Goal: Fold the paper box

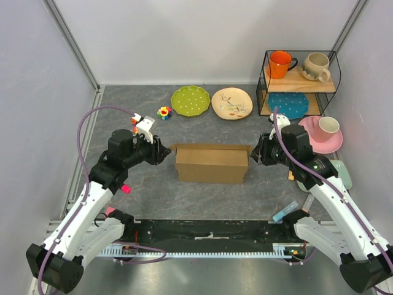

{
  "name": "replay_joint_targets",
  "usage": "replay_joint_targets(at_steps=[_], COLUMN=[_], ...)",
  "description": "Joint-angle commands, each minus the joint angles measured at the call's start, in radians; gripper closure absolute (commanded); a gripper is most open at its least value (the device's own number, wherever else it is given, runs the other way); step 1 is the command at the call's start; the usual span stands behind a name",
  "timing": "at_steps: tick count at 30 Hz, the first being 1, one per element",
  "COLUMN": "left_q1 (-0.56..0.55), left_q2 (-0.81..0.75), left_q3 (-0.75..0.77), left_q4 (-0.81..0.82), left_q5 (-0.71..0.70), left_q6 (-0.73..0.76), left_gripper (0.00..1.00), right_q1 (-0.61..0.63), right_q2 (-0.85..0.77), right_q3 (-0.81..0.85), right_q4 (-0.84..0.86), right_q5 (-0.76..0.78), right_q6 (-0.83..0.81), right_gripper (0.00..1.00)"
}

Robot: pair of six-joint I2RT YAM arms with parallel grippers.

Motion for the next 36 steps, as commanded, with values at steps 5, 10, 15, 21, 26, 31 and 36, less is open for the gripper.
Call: replay_joint_targets(at_steps=[5,10,15,21,26,31,36], left_q1=[-0.033,-0.038,-0.042,-0.044,-0.044,-0.044,-0.045], left_q2=[0.008,0.023,0.021,0.006,-0.005,-0.002,0.005], left_q3=[0.039,0.049,0.045,0.036,0.022,0.011,0.014], left_q4=[0.003,0.012,0.028,0.031,0.040,0.055,0.063], left_q5=[-0.064,-0.053,-0.028,-0.010,-0.005,-0.002,0.001], left_q6=[0.099,0.093,0.074,0.050,0.039,0.028,0.015], left_gripper=[0.58,0.69,0.90,0.96,0.97,0.98,0.98], right_q1=[0.006,0.008,0.008,0.008,0.008,0.010,0.013], right_q2=[0.000,0.004,-0.002,-0.019,-0.017,0.009,0.032], right_q3=[0.048,0.050,0.057,0.054,0.039,0.033,0.043], right_q4=[0.025,0.025,0.011,-0.020,-0.011,0.025,0.045], right_q5=[-0.013,-0.013,0.003,0.034,0.028,0.013,-0.024], right_q6=[-0.013,-0.012,-0.015,-0.021,-0.013,0.005,0.052], right_gripper=[0.60,0.61,0.61,0.62,0.64,0.68,0.83])
